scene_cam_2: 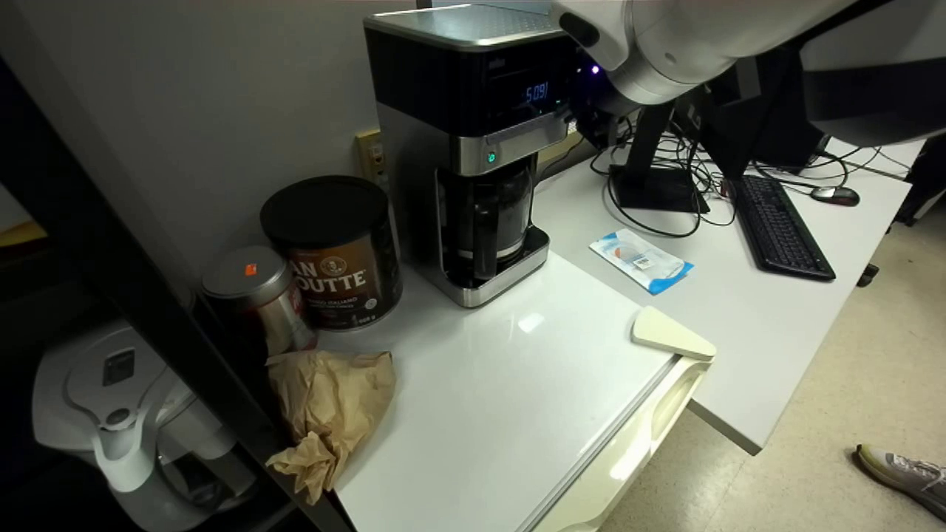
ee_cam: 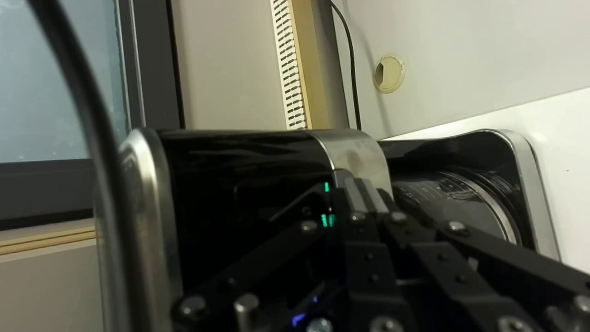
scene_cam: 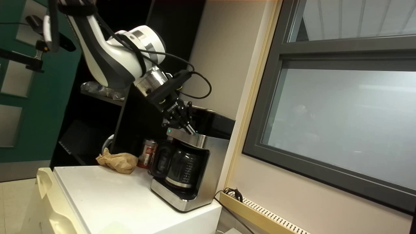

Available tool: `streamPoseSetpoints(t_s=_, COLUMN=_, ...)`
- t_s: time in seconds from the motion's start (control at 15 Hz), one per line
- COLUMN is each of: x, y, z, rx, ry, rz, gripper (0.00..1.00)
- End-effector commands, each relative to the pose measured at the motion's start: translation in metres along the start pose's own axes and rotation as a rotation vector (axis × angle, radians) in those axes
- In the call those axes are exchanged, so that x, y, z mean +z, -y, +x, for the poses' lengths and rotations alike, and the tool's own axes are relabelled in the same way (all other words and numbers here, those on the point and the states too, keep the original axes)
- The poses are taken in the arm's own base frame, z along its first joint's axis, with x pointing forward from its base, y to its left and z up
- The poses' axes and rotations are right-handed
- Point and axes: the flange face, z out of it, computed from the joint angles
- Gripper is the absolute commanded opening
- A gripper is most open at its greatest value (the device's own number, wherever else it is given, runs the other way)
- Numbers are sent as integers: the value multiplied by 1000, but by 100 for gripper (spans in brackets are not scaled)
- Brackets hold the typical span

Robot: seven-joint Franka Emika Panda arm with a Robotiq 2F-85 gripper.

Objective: Press the button on the coffee machine

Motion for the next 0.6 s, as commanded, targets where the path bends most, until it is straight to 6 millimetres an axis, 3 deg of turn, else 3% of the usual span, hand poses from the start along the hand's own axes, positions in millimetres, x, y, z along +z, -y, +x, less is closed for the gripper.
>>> streamPoseSetpoints(t_s=0.0, x=7, y=-5, z=9, rx=-14, ry=-14, rz=-6, gripper=2)
streamPoseSetpoints(t_s=0.27, x=5, y=-1, z=9, rx=-21, ry=-18, rz=-1, gripper=2)
streamPoseSetpoints(t_s=0.53, x=-10, y=9, z=3, rx=-58, ry=-40, rz=-16, gripper=2)
